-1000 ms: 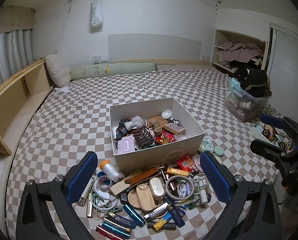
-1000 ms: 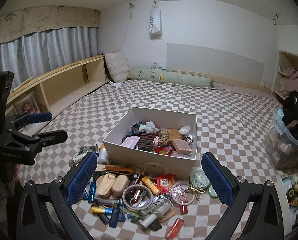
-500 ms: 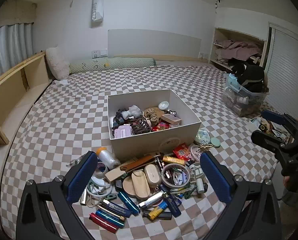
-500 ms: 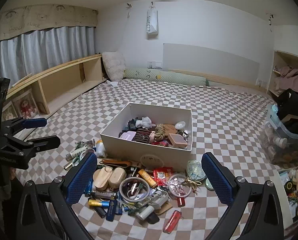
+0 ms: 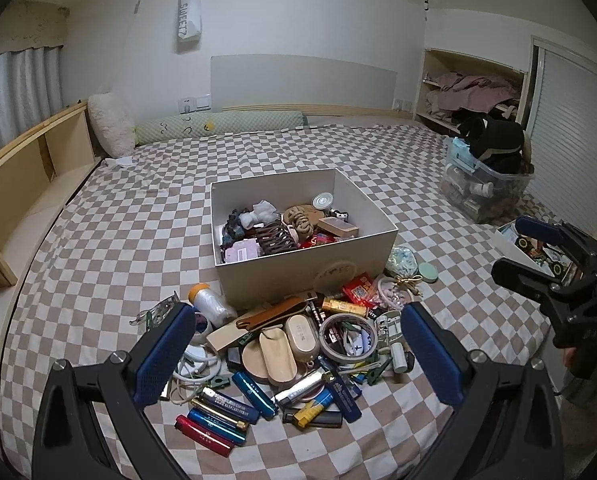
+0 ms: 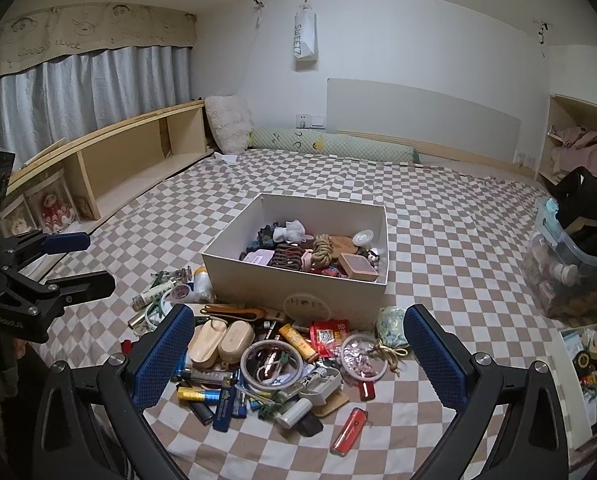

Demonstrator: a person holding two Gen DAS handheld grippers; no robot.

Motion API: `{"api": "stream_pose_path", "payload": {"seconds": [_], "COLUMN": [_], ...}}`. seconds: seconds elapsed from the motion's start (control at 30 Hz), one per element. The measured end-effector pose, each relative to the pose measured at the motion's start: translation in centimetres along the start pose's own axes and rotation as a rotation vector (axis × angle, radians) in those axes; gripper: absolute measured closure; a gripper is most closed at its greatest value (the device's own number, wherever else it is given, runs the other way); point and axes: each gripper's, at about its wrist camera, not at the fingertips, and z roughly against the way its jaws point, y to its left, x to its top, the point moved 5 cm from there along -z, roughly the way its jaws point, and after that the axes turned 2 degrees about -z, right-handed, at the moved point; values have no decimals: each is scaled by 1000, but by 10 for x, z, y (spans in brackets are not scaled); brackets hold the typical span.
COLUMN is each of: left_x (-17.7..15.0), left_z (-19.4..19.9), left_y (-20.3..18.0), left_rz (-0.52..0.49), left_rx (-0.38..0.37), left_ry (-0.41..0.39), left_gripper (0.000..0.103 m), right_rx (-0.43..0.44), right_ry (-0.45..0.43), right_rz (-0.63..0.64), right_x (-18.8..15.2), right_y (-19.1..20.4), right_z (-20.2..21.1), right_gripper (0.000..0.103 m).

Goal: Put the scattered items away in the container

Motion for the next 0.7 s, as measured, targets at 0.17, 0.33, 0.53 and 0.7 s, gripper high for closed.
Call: {"api": "stream_pose_path", "payload": {"seconds": [0.17,0.33,0.53,0.7], "left_x": [0,0,1,0], "left_z": [1,2,6,8], "left_y": [1,2,6,6], "left_rz": [7,16,20,16], "left_rx": [-5,-2,25,20], "left_ry": [-3,-12,-35,-34], "left_gripper": [0,0,0,0], "right_rx": [-4,1,5,8], "right_ry": [2,2,4,7], "right_rz": [10,8,12,8], "right_x": [0,-1,-2,-3], "right_y": [1,0,3,5], "right_z": [0,-1,-1,0], "right_gripper": [0,0,0,0]}}
